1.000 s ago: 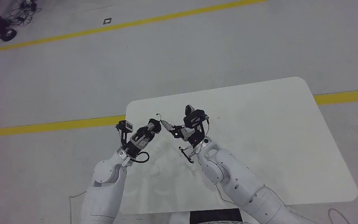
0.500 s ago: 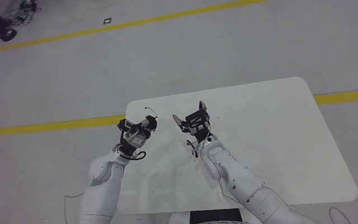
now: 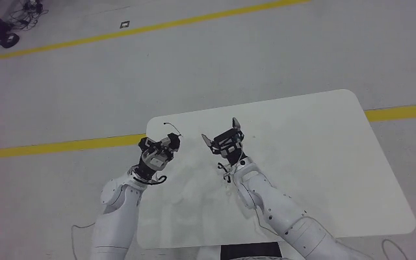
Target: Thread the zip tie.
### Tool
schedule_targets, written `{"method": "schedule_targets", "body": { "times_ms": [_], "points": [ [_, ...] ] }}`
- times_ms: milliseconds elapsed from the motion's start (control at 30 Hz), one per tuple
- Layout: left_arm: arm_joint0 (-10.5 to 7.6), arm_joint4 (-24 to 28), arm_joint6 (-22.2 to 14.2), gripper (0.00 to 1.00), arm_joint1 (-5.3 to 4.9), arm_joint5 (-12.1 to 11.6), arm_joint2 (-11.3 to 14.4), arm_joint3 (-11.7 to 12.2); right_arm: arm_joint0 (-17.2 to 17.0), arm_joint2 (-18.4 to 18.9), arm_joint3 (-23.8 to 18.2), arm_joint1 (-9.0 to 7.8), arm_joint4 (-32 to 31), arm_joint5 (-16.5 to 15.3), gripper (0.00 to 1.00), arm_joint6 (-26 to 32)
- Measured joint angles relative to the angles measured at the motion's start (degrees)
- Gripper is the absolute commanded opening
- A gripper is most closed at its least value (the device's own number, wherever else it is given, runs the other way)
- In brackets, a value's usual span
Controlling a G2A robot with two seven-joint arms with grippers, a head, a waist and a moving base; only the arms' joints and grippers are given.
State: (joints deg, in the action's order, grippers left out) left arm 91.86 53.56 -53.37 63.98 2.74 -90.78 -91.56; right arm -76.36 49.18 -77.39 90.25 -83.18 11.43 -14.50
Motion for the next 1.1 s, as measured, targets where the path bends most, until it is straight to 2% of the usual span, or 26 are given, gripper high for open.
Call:
{"method": "schedule_targets", "body": {
  "times_ms": [100,233,300,567,600,733,800,833,933,1100],
  "points": [
    [-0.23,4.78,0.78,0.00,0.07,4.15,-0.04,0.20,-0.08,-0.02,0.50,-0.11,-0.42,-1.99,1.00,-1.58],
    [-0.49,9.38,0.26,0.00,0.03,8.33,-0.29,0.46,0.19,-0.33,1.05,-0.03,-0.05,-4.18,1.00,-3.27],
    [-0.66,10.41,0.03,0.00,-0.01,9.58,-0.27,0.76,0.60,-0.64,1.28,0.13,0.56,-5.05,1.00,-3.65],
    [-1.30,12.15,-0.48,0.00,-0.06,11.46,0.47,2.08,2.17,-2.40,2.43,1.05,2.18,-5.87,1.00,-5.31],
    [-1.37,12.11,-0.51,0.00,-0.07,11.57,0.65,2.19,2.40,-2.69,2.64,1.19,2.32,-5.95,0.98,-5.68],
    [-1.41,12.13,-0.55,0.00,-0.07,11.67,0.79,2.22,3.10,-3.36,3.53,1.55,2.13,-5.87,0.75,-6.44],
    [-1.40,12.13,-0.55,0.00,-0.07,11.67,0.78,2.22,3.53,-3.60,4.08,1.68,1.46,-5.60,0.54,-6.10],
    [-1.40,12.13,-0.55,0.00,-0.07,11.67,0.78,2.22,3.63,-3.66,4.19,1.73,1.38,-5.57,0.49,-6.10],
    [-1.40,12.13,-0.55,0.00,-0.07,11.66,0.78,2.22,3.86,-3.79,4.36,1.88,1.36,-5.82,0.45,-6.52],
    [-1.40,12.13,-0.55,0.00,-0.07,11.66,0.78,2.22,3.99,-4.09,4.47,2.09,1.16,-6.22,0.45,-7.25]
  ]
}}
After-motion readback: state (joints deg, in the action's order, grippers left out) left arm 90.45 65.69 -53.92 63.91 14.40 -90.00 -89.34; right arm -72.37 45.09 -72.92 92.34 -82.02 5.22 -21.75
